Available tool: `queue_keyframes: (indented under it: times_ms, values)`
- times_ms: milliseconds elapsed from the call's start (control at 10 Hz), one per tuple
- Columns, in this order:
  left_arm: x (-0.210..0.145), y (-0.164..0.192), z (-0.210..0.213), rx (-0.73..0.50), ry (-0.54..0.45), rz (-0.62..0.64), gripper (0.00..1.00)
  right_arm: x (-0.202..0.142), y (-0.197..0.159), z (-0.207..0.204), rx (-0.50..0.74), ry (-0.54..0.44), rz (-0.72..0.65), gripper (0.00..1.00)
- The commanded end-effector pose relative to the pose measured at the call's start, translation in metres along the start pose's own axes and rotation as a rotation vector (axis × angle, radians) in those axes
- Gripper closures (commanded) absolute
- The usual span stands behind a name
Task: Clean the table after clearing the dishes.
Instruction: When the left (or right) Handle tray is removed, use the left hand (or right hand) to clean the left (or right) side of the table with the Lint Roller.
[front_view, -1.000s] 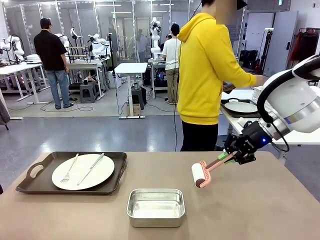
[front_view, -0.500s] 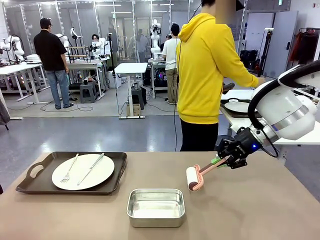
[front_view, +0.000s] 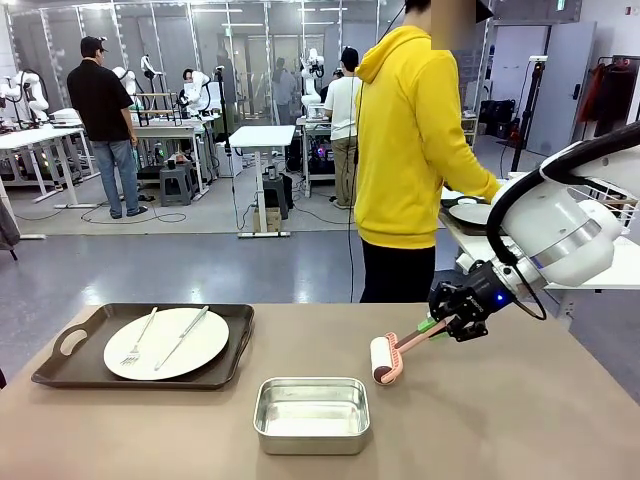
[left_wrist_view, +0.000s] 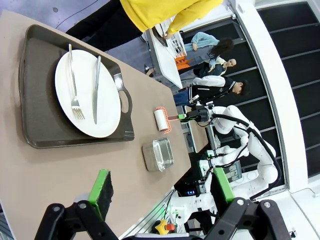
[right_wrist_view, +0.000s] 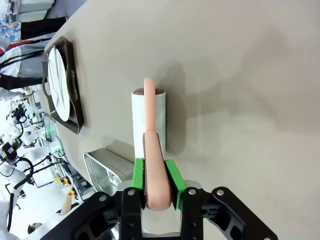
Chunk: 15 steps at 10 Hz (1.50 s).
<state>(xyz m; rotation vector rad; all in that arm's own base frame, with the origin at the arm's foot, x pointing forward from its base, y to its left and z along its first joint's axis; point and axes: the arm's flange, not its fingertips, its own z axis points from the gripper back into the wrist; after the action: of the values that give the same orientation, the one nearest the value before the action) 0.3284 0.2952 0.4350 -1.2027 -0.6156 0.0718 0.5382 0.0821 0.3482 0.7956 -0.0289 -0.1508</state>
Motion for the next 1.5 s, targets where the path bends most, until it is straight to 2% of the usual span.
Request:
queue_keyframes:
  times_ms: [0, 300, 500, 1000, 1400]
  values:
    - [-0.001, -0.002, 0.003, -0.004, -0.001, -0.002, 0.0, 0.001, -0.009, -0.001, 0.009, -0.05, 0.014, 0.78]
    - [-0.001, -0.002, 0.003, -0.004, -0.001, -0.002, 0.0, -0.002, -0.033, 0.005, -0.012, -0.094, 0.025, 0.78]
    - [-0.001, -0.002, 0.003, -0.004, -0.001, -0.002, 0.0, -0.001, -0.05, 0.013, -0.012, -0.083, 0.004, 0.78]
    - [-0.001, -0.002, 0.003, -0.004, -0.001, -0.002, 0.0, 0.004, -0.093, 0.059, -0.032, -0.132, -0.032, 0.78]
    - [-0.001, -0.002, 0.003, -0.004, -0.001, -0.002, 0.0, 0.003, -0.13, 0.095, -0.088, -0.191, 0.056, 0.78]
